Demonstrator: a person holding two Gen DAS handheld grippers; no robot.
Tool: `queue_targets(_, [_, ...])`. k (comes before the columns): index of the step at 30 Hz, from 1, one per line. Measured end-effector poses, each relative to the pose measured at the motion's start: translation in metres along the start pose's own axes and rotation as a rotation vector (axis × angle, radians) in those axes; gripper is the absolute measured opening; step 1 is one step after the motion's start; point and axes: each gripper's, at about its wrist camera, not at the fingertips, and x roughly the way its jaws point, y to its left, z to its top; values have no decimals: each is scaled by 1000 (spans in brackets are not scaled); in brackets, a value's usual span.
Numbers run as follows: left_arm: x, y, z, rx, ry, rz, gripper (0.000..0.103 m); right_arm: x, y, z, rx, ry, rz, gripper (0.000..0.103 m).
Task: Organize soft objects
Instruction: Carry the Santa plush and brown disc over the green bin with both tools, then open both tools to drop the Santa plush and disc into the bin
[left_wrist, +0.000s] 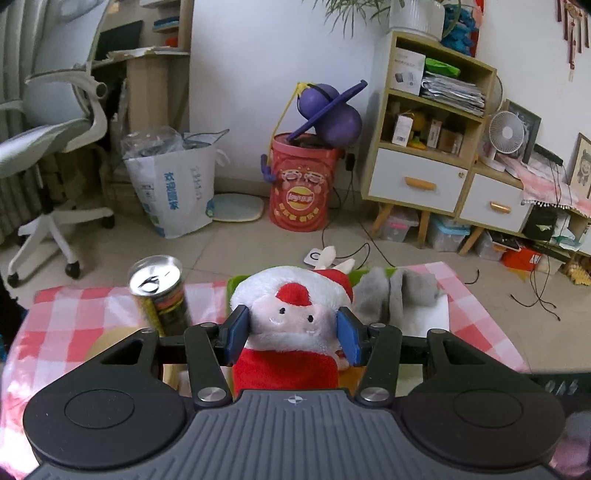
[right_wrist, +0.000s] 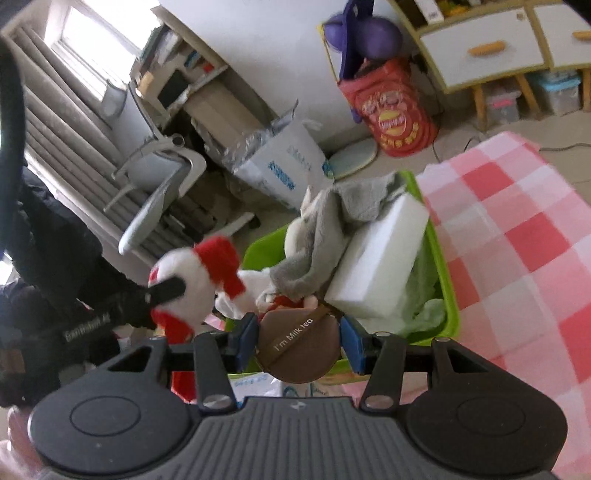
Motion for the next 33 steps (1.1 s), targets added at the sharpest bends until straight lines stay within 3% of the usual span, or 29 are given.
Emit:
queue_targets(9, [53, -9, -13, 61, 104, 38, 50, 37, -25, -4, 23, 36, -45, 32])
queue_targets(16, [61, -13, -18, 75, 113, 49, 51, 38, -19, -2, -10, 34, -85, 32])
queue_targets(19, [54, -16, -16, 108, 85, 48, 57, 36, -16, -2, -27, 35, -103, 34])
queue_targets(22, [46, -17, -15, 115, 75, 41, 63, 31, -12, -2, -33, 29, -117, 44])
queue_targets(24, [38, -16, -15, 97, 65, 40, 70, 23, -11, 0, -28, 20, -116, 58])
queue_targets(33, [-7, -15, -20, 58, 44, 14, 83, -21, -6, -2, -17, -5, -166, 65])
